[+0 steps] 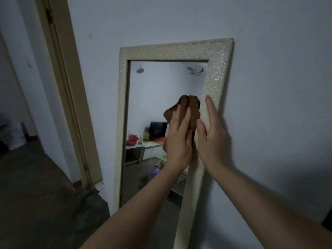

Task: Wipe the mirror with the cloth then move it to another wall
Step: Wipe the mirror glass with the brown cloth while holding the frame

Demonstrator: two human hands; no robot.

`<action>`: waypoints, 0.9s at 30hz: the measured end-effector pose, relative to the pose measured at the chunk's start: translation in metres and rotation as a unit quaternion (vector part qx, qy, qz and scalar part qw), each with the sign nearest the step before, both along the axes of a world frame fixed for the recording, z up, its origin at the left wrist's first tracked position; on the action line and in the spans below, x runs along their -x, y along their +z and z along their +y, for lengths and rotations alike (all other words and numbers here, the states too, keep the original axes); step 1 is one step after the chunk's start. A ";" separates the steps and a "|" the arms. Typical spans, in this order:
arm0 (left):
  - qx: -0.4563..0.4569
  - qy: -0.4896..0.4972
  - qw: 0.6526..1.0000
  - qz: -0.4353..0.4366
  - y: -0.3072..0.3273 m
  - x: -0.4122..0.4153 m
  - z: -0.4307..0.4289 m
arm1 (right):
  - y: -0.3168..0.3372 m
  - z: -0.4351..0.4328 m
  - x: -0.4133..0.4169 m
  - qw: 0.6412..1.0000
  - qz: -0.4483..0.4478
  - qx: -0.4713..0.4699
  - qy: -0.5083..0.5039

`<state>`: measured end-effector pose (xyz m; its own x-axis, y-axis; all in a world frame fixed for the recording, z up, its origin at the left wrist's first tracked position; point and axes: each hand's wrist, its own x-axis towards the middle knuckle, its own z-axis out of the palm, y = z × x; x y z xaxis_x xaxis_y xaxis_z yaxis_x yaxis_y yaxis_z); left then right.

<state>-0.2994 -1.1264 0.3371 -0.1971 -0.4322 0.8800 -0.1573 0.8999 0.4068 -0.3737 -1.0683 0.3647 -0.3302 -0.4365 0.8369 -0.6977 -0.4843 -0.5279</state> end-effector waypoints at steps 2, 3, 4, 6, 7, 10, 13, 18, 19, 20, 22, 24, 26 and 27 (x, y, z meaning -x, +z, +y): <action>0.007 0.004 1.000 -0.008 0.000 -0.004 -0.008 | 0.000 0.001 0.000 1.000 -0.009 0.000 0.011; 0.002 0.014 1.000 -0.011 0.000 -0.008 -0.014 | 0.001 0.002 0.000 1.000 -0.013 -0.001 0.015; -0.006 0.027 1.000 -0.008 0.002 -0.013 -0.023 | 0.001 0.002 0.000 1.000 -0.014 -0.002 0.018; -0.026 0.058 0.998 0.019 0.007 -0.024 -0.042 | 0.003 0.003 0.001 1.000 -0.014 -0.007 0.022; -0.041 0.074 0.996 0.035 0.009 -0.031 -0.053 | 0.004 0.005 0.002 0.999 -0.014 -0.015 0.027; -0.085 0.105 0.988 0.070 0.011 -0.057 -0.086 | 0.007 0.011 0.005 0.998 0.002 -0.052 0.035; -0.117 0.138 0.980 0.086 -0.001 -0.080 -0.112 | 0.009 0.014 0.005 0.998 0.008 -0.060 0.036; -0.219 0.149 0.958 0.110 -0.026 -0.086 -0.115 | 0.001 0.009 0.003 0.998 0.013 -0.052 0.032; -0.233 0.153 0.954 0.114 -0.029 -0.082 -0.111 | -0.001 0.008 0.002 0.998 0.015 -0.048 0.027; -0.242 0.155 0.951 0.115 -0.031 -0.079 -0.106 | -0.004 0.008 0.001 0.999 0.016 -0.045 0.023; -0.240 0.140 0.956 0.097 -0.035 -0.068 -0.090 | -0.005 0.008 -0.002 0.999 0.009 -0.041 0.017; -0.210 0.106 0.970 0.057 -0.044 -0.055 -0.065 | -0.005 0.010 -0.005 0.999 0.004 -0.038 0.015; -0.163 0.070 0.984 0.015 -0.050 -0.038 -0.035 | -0.004 0.011 -0.005 0.999 0.003 -0.036 0.012; -0.138 0.055 0.989 0.000 -0.051 -0.029 -0.020 | -0.004 0.012 -0.005 0.999 0.003 -0.036 0.012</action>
